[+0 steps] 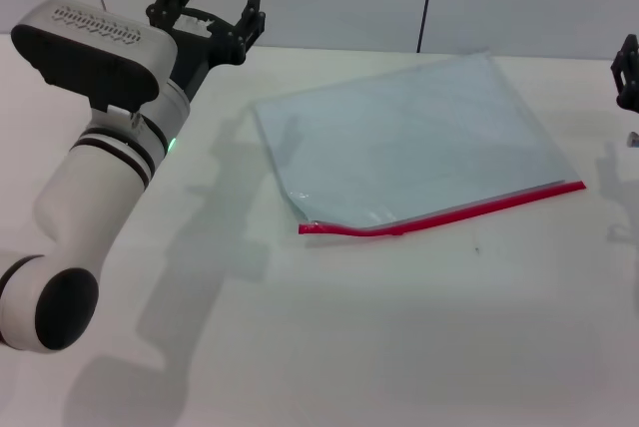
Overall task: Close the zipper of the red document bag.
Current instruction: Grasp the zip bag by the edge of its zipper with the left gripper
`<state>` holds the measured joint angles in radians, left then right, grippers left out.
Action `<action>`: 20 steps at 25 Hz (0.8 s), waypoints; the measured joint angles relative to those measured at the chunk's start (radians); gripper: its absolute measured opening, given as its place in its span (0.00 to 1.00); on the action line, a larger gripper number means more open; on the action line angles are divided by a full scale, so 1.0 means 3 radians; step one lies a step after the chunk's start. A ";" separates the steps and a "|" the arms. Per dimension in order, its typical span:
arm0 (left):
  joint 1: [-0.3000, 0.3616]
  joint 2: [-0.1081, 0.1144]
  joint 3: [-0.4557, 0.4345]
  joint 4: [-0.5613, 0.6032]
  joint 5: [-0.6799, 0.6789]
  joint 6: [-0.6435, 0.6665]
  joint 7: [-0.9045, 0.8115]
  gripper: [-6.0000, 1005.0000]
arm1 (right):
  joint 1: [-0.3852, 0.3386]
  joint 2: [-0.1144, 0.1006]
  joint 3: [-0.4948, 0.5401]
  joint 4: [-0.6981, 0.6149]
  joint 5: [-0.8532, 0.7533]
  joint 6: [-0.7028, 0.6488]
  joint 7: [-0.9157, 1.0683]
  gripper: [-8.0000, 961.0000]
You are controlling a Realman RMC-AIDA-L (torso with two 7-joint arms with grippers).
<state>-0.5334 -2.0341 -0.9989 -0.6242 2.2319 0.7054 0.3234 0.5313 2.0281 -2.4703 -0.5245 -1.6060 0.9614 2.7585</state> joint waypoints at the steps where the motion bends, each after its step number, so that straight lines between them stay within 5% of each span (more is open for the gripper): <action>1: -0.0001 0.0000 -0.0002 0.0000 0.0000 0.0000 -0.0003 0.79 | 0.0000 0.0001 0.0002 0.0000 0.0000 0.0000 0.0002 0.67; 20: -0.0087 0.0028 0.0002 -0.0048 0.0073 -0.0344 0.0016 0.79 | 0.0028 -0.0001 0.0013 0.0070 0.0041 -0.0117 0.0027 0.67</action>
<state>-0.5595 -2.0258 -0.9983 -0.6387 2.2538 0.6023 0.3281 0.5397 2.0279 -2.4666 -0.5035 -1.5938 0.9264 2.7665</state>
